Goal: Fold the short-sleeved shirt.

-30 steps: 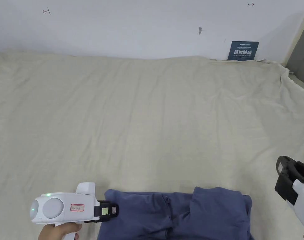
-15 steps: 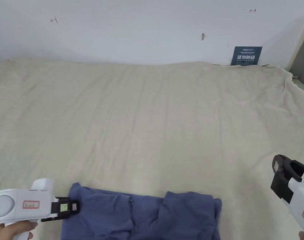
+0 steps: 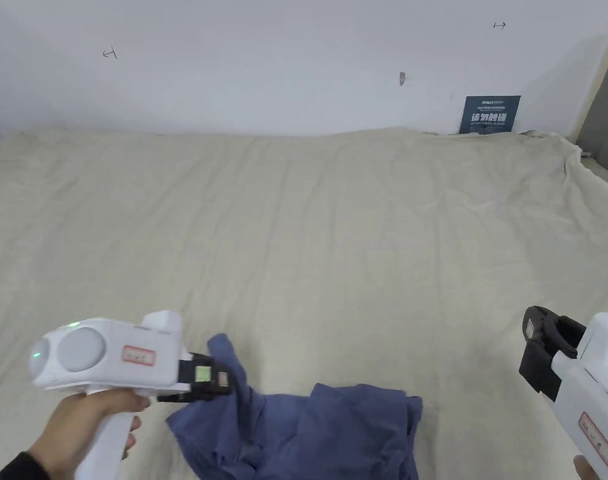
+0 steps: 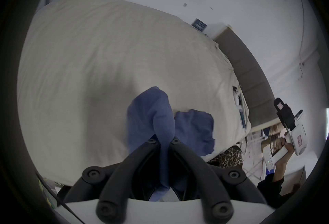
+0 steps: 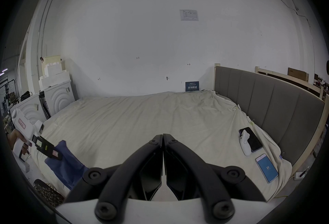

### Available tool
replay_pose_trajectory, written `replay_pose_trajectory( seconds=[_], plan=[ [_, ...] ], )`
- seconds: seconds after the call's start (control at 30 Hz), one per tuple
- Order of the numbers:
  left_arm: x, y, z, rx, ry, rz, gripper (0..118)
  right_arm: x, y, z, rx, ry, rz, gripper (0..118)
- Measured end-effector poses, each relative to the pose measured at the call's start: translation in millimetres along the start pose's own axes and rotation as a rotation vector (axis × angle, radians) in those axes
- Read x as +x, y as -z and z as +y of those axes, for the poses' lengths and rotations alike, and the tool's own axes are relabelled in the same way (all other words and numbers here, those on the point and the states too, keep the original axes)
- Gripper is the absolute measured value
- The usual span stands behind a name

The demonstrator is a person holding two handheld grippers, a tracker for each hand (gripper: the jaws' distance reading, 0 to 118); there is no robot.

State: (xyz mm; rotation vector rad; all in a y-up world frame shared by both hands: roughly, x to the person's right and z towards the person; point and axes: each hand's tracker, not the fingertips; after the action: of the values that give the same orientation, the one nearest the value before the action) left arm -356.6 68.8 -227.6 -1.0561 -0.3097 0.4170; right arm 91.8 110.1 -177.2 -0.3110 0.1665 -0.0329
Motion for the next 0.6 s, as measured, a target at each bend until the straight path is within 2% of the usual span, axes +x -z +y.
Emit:
replay_pose_trajectory(
  seconds=[0.27,0.33,0.6],
  plan=[
    [66,88,15,-0.118,0.091,-0.068,5,12,-7,-2,0.006,0.011,-0.015,0],
    [82,114,12,-0.162,0.129,-0.045,5,14,-8,-3,0.003,0.012,-0.023,0],
    [116,203,-17,-0.284,0.139,0.041,5,21,-12,-7,-0.012,0.018,-0.049,0]
  ],
)
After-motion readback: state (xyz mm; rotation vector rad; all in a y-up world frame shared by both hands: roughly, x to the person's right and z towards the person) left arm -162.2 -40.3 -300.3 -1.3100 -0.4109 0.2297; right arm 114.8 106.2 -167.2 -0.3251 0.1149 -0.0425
